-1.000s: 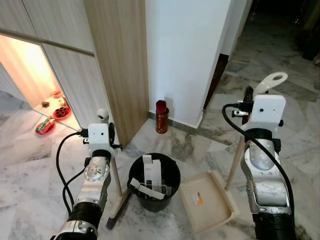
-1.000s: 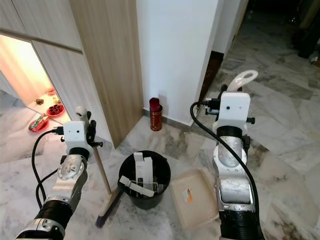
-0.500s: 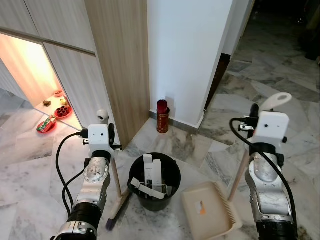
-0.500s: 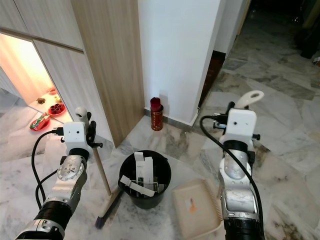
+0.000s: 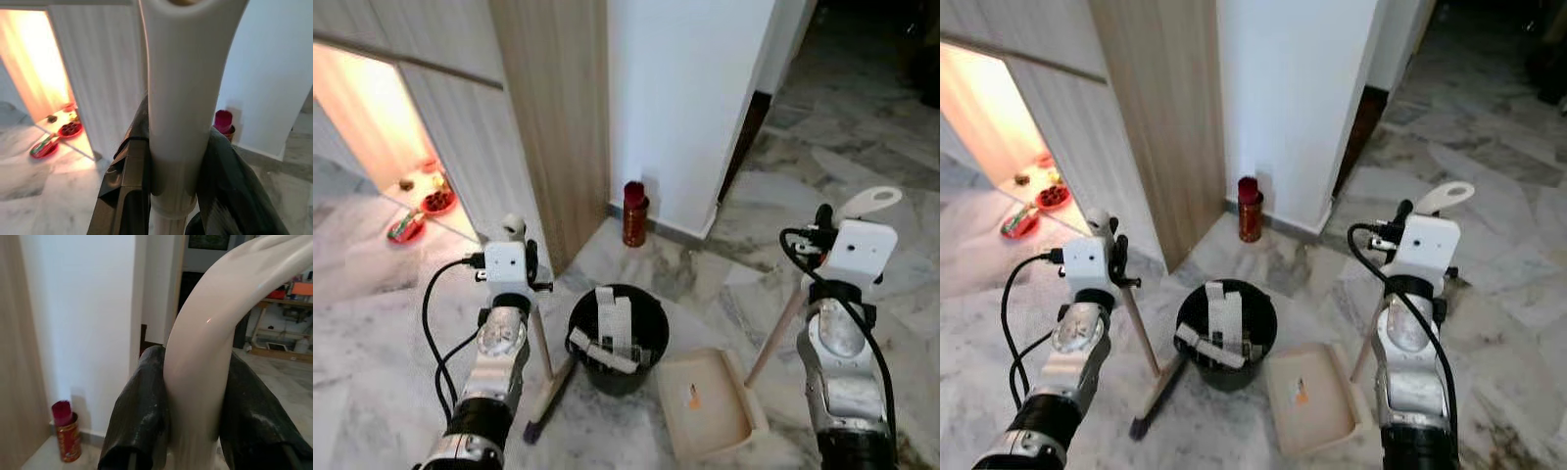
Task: Sweep floor
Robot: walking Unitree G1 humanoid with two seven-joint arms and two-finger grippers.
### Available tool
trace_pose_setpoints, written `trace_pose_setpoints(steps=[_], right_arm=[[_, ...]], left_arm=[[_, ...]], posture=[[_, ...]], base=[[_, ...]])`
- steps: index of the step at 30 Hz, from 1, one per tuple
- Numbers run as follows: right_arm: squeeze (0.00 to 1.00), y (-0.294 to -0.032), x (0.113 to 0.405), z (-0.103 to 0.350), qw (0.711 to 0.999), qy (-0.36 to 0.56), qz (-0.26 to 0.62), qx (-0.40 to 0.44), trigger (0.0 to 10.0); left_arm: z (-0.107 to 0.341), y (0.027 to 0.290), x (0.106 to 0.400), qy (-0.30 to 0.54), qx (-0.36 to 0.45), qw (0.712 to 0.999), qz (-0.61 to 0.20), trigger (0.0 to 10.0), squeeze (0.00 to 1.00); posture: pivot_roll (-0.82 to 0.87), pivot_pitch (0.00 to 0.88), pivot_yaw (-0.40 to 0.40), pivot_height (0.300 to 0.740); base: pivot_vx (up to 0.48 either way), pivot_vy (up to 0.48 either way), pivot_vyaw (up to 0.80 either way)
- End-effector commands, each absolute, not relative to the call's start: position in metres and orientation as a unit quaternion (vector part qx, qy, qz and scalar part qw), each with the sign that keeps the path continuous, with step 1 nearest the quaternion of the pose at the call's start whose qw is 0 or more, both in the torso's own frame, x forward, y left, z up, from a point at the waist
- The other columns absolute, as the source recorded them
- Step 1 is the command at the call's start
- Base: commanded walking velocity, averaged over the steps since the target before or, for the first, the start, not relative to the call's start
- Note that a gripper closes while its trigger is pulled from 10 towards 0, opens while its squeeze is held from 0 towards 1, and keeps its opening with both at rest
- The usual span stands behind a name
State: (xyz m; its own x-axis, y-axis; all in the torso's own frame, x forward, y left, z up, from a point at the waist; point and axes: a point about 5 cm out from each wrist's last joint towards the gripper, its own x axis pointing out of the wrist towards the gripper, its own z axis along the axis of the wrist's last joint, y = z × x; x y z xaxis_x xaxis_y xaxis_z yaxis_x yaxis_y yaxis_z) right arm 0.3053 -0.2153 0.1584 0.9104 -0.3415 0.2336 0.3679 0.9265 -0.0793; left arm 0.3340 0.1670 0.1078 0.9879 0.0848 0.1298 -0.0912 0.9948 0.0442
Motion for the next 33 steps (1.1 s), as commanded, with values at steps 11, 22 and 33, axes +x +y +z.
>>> trace_pose_setpoints(steps=[11,22,33], right_arm=[[0.0,-0.2161,0.3068,0.164,0.973,-0.125,-0.183,-0.056,10.0],[0.0,-0.2169,0.307,0.1613,0.974,-0.123,-0.183,-0.054,10.0],[0.0,-0.2211,0.3076,0.1546,0.974,-0.109,-0.195,-0.028,10.0]], left_arm=[[0.1152,0.1689,0.3352,-0.078,0.032,0.995,0.048,10.0,0.0],[0.1137,0.1673,0.3354,-0.072,0.048,0.995,0.043,10.0,0.0],[0.1132,0.1673,0.3353,-0.069,0.048,0.995,0.043,10.0,0.0]], posture=[[-0.02,0.049,-0.002,0.74],[-0.02,0.049,-0.002,0.74],[-0.02,0.048,-0.003,0.74]], base=[[-0.096,0.0,0.0],[0.0,-0.189,0.0],[0.0,-0.417,0.0]])
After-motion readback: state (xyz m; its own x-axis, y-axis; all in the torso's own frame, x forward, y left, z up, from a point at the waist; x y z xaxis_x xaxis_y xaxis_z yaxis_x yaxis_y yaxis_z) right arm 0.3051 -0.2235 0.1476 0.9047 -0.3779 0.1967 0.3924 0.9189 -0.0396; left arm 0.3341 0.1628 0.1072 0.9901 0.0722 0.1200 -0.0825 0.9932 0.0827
